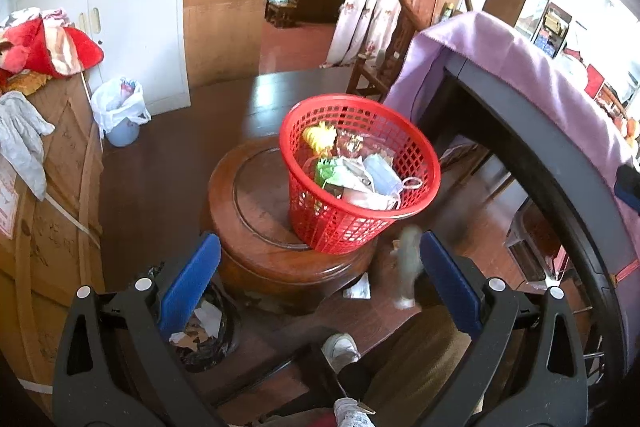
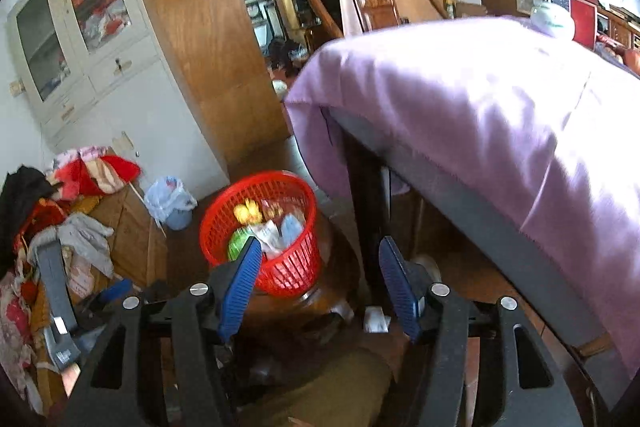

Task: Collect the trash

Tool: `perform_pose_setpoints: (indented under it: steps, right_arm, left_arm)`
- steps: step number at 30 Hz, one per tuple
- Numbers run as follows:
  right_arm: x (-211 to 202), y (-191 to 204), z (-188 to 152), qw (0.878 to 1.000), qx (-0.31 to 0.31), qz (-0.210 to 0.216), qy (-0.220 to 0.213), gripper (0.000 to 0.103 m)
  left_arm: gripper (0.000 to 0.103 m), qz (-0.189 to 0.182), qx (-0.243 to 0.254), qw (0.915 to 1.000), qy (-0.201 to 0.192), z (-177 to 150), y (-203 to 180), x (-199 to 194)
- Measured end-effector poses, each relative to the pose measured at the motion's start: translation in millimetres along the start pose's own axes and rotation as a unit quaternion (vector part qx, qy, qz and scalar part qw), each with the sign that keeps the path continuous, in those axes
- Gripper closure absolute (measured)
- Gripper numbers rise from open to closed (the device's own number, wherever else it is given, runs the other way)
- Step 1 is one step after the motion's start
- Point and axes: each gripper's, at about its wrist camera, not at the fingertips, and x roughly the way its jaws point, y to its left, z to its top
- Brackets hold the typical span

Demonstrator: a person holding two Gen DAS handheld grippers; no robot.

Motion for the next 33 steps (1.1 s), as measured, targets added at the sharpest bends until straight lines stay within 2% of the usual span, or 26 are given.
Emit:
perform_pose_setpoints:
  steps: [6, 10, 15, 19, 21, 24, 27, 30, 33]
  right_arm:
    - [2, -14, -30, 0.999, 0.011, -0.012, 0.035, 0.043]
    - [-28, -24, -53, 0.999, 0.006, -0.036, 0.031, 0.043]
    - [-65, -33, -83, 0.999, 0.022, -0.036, 0.015, 0.040]
    - [-73, -37, -99, 0.999, 0.019, -0.029, 0.024, 0.040]
    - [-70, -37, -103, 0.999, 0.001, -0.026, 0.034, 0.039]
    - [-51, -43, -106, 0.998, 0.004, -0.015, 0.057, 0.039]
    - [-7, -52, -115, 0.993, 0.016, -0.006, 0.116, 0.039]
    - [51, -63, -129, 0.983, 0.014, -0.027, 0.179, 0.039]
    - [91, -77, -138, 0.975, 0.026, -0.044, 0.217, 0.039]
  left_arm:
    - [0.007, -0.015, 0.005, 0.9996, 0.023, 6, -7, 18]
    - [0.007, -0.025, 0.029, 0.9992, 0.013, 6, -22, 18]
    - [0.007, -0.048, 0.049, 0.9977, 0.001, -4, -37, 2]
    - [0.007, -0.055, 0.076, 0.9955, -0.014, -7, -53, -16]
    - [0.007, -0.063, 0.093, 0.9937, -0.007, -9, -63, -14]
    - [0.007, -0.063, 0.116, 0.9909, 0.026, -18, -80, 3]
    - [0.007, -0.050, 0.132, 0.9884, 0.056, -27, -91, 25]
    - [0.007, -0.048, 0.140, 0.9855, 0.082, -31, -96, 44]
    - [0.007, -0.044, 0.159, 0.9797, 0.114, -33, -105, 66]
